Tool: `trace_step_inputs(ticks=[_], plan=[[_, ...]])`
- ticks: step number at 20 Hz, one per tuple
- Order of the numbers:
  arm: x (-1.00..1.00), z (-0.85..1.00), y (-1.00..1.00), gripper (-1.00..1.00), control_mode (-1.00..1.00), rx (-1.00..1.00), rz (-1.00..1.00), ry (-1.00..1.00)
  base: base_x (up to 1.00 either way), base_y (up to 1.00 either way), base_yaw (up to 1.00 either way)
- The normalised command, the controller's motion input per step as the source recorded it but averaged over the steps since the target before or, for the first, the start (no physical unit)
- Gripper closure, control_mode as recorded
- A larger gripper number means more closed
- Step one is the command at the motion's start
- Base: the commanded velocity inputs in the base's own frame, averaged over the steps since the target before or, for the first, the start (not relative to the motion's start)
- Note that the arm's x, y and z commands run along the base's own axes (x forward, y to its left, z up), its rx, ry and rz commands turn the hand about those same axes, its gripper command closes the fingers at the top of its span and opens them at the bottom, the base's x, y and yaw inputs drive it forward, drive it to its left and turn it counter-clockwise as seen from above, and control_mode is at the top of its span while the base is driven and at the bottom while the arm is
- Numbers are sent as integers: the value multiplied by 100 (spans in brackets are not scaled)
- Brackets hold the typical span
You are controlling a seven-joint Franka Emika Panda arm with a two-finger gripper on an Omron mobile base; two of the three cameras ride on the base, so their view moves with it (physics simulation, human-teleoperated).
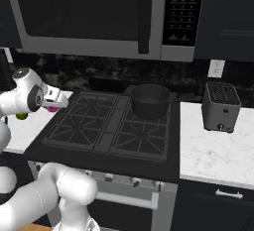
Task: Put the onion and lime in the pot. Retrieve the spatula and lightly stir the vegetables in the pot.
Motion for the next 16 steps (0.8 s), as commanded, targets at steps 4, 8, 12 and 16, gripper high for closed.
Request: trace_step_inputs(ticks=[4, 8, 12, 16], plan=[[0, 50, -100, 100, -100, 0, -1, -19, 0, 0, 0], [0, 48, -100, 100, -100, 0, -2, -16, 0, 0, 0], [0, 45, -100, 100, -100, 0, -5, -12, 0, 0, 0], [0, 29, -100, 100, -100, 0, -6, -9, 0, 0, 0]])
